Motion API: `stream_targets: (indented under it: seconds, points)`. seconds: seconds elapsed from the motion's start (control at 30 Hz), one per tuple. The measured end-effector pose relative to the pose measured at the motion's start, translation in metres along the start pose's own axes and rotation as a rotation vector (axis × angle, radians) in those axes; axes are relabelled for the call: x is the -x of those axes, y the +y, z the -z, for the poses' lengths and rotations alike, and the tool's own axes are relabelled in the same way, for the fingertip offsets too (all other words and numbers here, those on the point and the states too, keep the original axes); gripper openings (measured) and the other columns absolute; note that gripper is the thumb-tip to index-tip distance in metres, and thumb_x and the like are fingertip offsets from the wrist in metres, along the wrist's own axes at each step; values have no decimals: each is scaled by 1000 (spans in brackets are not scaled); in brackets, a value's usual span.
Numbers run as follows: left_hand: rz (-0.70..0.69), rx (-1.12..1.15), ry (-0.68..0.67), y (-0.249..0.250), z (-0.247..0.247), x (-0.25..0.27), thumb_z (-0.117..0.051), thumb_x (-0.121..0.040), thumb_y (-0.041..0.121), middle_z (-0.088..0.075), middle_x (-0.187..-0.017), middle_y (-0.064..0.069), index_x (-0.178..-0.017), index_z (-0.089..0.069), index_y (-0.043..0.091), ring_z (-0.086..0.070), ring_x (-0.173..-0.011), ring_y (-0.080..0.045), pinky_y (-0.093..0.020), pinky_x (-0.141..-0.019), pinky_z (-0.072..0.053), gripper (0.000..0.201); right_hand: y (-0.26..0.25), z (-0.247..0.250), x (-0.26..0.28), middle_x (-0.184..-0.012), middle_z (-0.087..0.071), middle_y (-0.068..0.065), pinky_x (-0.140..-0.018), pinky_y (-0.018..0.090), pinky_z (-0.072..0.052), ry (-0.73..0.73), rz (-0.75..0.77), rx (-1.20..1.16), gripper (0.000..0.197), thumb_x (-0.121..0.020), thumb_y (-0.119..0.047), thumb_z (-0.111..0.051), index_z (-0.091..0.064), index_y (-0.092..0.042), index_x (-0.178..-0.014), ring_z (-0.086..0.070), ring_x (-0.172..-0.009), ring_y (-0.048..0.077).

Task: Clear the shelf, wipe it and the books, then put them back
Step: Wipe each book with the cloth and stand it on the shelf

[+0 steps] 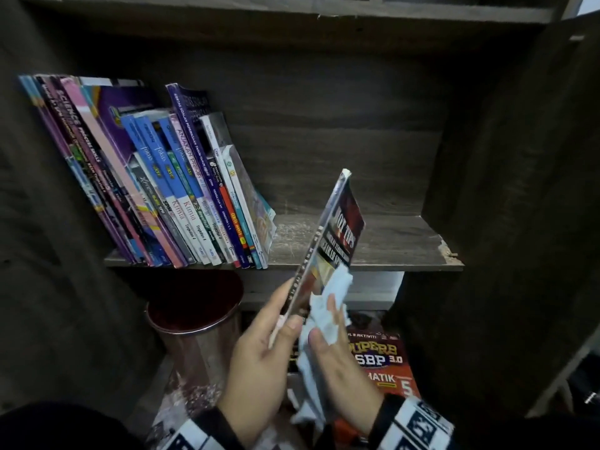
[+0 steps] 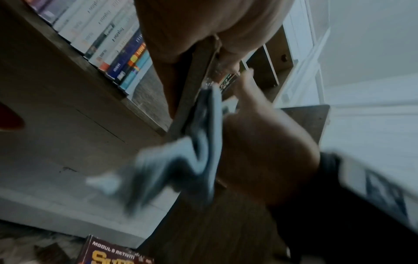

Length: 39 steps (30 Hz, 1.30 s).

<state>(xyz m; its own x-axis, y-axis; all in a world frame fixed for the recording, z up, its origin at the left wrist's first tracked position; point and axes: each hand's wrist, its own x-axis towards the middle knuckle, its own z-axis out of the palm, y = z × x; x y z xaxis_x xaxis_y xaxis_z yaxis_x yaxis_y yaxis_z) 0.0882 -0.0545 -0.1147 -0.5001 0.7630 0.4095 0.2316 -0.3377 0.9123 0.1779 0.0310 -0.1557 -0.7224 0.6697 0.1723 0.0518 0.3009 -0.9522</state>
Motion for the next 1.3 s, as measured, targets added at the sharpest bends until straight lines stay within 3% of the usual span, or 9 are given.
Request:
stream_targets:
  seconds: [0.07,0.13,0.33,0.57,0.7,0.83,1.0,1.1,1.3]
  points:
    - [-18,-62,-54,-3,-4,6,-56,-92,20,-58,-125,30,-126,-54,47,-52,-118,10,-5,-92,-40,43,-10,-1,2,-156,-26,4,-116,38,-28,-21,72,-236,105,-68,-85,-50,-11,-33,-151,-28,-142,11]
    - [-124,-257,-124,-8,-6,12,-53,-94,38,-46,-136,35,-131,-44,59,-42,-128,11,-5,-100,-34,43,-25,10,-1,-114,-66,5,-86,33,-54,41,76,-570,97,-56,-64,-80,-46,-16,-133,-64,-104,16]
    - [-208,-533,-408,-12,0,6,-20,-86,77,4,-151,40,-132,-2,72,6,-145,3,-25,-117,-7,49,-43,31,-4,-97,-73,13,-77,29,-54,250,154,-585,32,-76,-14,-63,-65,-1,-105,-69,-91,24]
    - [204,58,77,-10,39,-37,-62,-85,28,-62,-123,1,-127,-51,21,-60,-104,1,-23,-97,-47,44,-59,62,1,-106,-67,26,-78,47,-57,52,110,-684,44,-72,-17,-71,-63,0,-112,-67,-89,38]
    - [425,531,-21,-5,55,-44,-78,-69,29,-68,-99,-23,-116,-60,-8,-69,-76,-27,-32,-64,-58,62,-54,72,-3,-102,-66,30,-76,48,-57,24,62,-721,52,-65,-14,-80,-64,0,-112,-68,-83,37]
    - [464,630,-86,-11,40,-29,-92,-54,18,-68,-104,-28,-114,-63,4,-70,-82,-37,-45,-67,-59,68,-44,82,-10,-112,-62,33,-79,50,-55,128,65,-723,58,-69,3,-71,-56,-1,-125,-65,-91,41]
    - [357,438,46,-18,29,-29,-60,-81,9,-66,-114,-24,-125,-54,8,-65,-97,-38,-55,-91,-50,45,-32,81,-14,-109,-71,6,-86,35,-56,327,98,-316,56,-76,8,-70,-59,-20,-123,-68,-96,18]
    - [260,371,74,-17,24,-27,-53,-90,14,-69,-115,-15,-124,-57,14,-66,-102,-33,-48,-92,-51,35,-14,63,-11,-130,-58,5,-101,31,-42,454,221,613,52,-87,-17,-62,-47,-25,-136,-57,-118,23]
    - [256,256,79,-27,11,-15,-43,-90,38,-69,-117,-7,-121,-60,16,-62,-114,-26,-43,-102,-45,41,9,6,8,-152,-32,16,-111,41,-34,-109,684,1009,81,-77,-30,-44,-15,-23,-152,-36,-138,33]
